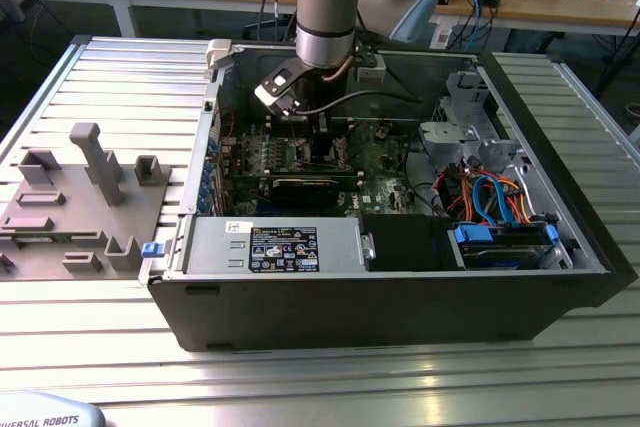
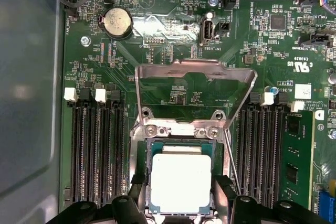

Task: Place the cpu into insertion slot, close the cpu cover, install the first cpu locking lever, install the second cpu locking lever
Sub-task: 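Place the cpu into insertion slot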

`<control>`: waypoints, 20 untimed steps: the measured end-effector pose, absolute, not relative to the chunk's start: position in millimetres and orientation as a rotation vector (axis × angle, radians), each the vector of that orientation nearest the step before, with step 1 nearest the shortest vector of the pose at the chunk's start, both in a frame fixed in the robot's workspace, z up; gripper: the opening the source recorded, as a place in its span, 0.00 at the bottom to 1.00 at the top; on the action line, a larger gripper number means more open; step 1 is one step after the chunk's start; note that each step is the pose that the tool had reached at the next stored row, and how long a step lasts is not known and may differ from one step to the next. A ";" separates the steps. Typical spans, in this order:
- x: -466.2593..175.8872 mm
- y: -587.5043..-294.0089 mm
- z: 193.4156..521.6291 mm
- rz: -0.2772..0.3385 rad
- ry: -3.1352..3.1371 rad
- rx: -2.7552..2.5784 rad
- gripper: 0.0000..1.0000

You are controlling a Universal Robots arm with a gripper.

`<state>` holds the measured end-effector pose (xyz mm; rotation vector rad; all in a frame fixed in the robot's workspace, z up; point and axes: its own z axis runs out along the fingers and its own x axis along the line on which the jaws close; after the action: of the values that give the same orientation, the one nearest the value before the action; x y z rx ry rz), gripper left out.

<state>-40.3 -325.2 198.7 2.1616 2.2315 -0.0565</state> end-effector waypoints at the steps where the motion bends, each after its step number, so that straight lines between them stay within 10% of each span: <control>1: -40.3 -325.0 198.9 -0.056 2.232 2.162 0.63; 15: -36.3 -324.3 205.6 -0.055 2.233 2.163 0.61; 20: -35.8 -324.3 206.7 -0.054 2.233 2.163 0.36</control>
<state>-35.8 -324.3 206.7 2.1632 2.2332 -0.0544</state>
